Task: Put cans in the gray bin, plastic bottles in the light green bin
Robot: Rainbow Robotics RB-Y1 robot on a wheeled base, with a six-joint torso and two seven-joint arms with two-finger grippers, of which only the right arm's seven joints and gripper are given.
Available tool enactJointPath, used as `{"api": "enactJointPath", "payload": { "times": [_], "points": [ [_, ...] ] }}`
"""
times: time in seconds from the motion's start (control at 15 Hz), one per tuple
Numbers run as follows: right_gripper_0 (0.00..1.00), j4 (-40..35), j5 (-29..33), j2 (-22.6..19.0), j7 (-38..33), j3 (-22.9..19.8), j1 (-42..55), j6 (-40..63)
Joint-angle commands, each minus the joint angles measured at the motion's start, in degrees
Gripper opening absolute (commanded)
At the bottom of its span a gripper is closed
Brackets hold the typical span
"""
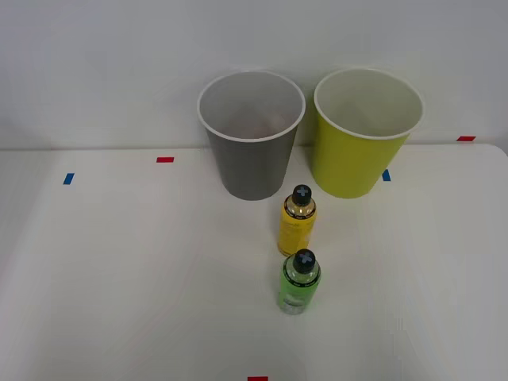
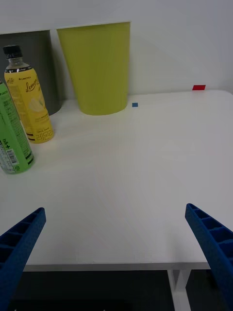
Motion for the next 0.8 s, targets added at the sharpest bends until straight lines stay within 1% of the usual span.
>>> {"api": "enactJointPath", "payload": {
  "times": [0.07,0.13,0.2,0.27,0.53,0.73,0.8],
  "points": [
    [1.0,1.7,-0.8,0.8,0.1,1.0,-2.5,0.4],
    [1.0,3.3,-3.6,0.4,0.4,1.9,-3.4,-1.5],
    [1.0,5.5,-6.9,-0.8,1.0,4.0,-4.6,-4.1],
    [1.0,7.2,-7.9,-1.9,1.8,5.4,-5.8,-6.3],
    [1.0,8.4,-7.2,-5.4,4.7,6.0,-7.7,-7.2],
    [1.0,8.4,-6.3,-6.2,6.8,6.2,-8.1,-7.3],
    [1.0,8.4,-6.3,-6.4,7.5,7.0,-8.3,-7.3]
  ]
}}
